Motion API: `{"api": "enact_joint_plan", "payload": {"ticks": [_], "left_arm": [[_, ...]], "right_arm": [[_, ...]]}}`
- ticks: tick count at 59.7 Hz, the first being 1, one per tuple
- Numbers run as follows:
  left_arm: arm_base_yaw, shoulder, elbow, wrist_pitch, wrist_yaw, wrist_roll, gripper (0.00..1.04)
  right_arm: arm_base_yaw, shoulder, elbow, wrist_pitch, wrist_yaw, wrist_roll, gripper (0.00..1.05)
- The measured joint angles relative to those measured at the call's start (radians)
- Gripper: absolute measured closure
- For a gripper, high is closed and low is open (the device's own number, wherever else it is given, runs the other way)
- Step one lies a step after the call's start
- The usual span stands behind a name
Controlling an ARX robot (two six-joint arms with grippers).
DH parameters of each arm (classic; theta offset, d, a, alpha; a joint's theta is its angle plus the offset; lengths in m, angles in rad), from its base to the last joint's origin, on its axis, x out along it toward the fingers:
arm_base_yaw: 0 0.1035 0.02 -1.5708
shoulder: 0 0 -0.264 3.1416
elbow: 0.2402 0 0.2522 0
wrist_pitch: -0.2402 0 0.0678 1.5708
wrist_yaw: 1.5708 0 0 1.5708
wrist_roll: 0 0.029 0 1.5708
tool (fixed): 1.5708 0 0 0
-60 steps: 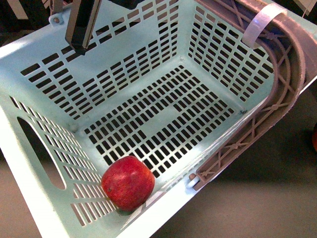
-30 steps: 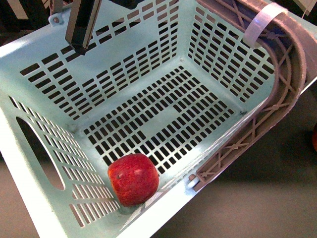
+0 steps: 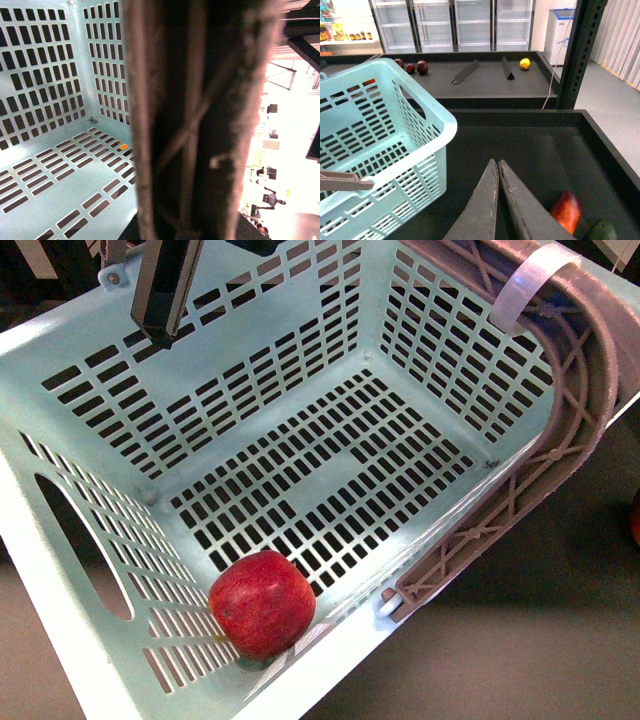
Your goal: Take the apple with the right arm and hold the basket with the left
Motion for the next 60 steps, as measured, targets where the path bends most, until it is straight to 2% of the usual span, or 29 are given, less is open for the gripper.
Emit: {"api": "enact_joint_plan", "payload": {"ticks": [25, 28, 31, 32, 35, 41, 48, 60], "left_arm": [[0.0, 0.0, 0.0, 0.0, 0.0, 0.0, 0.99], [-0.016, 0.0, 0.0, 0.019, -0.086, -0.015, 0.99], [-0.035, 0.0, 0.0, 0.035, -0.233, -0.048, 0.99], [-0.04, 0.0, 0.0, 0.036, -0.249, -0.051, 0.99], [-0.055, 0.0, 0.0, 0.047, -0.4, -0.072, 0.99], [-0.041, 0.0, 0.0, 0.056, -0.503, -0.077, 0.99], [-0.005, -0.006, -0.004, 0.057, -0.514, -0.092, 0.99], [0.104, -0.035, -0.07, 0.049, -0.459, -0.216, 0.99]], "right_arm": [[0.0, -0.001, 0.0, 0.0, 0.0, 0.0, 0.24], [0.0, -0.001, 0.0, 0.0, 0.0, 0.0, 0.17], [0.0, -0.001, 0.0, 0.0, 0.0, 0.0, 0.09], [0.0, -0.001, 0.0, 0.0, -0.002, 0.0, 0.08], [0.0, 0.0, 0.0, 0.0, -0.002, 0.0, 0.09], [0.0, -0.002, 0.0, 0.0, 0.001, 0.0, 0.09], [0.0, -0.002, 0.0, 0.0, 0.0, 0.0, 0.09], [0.0, -0.002, 0.0, 0.0, 0.0, 0.0, 0.09]]}}
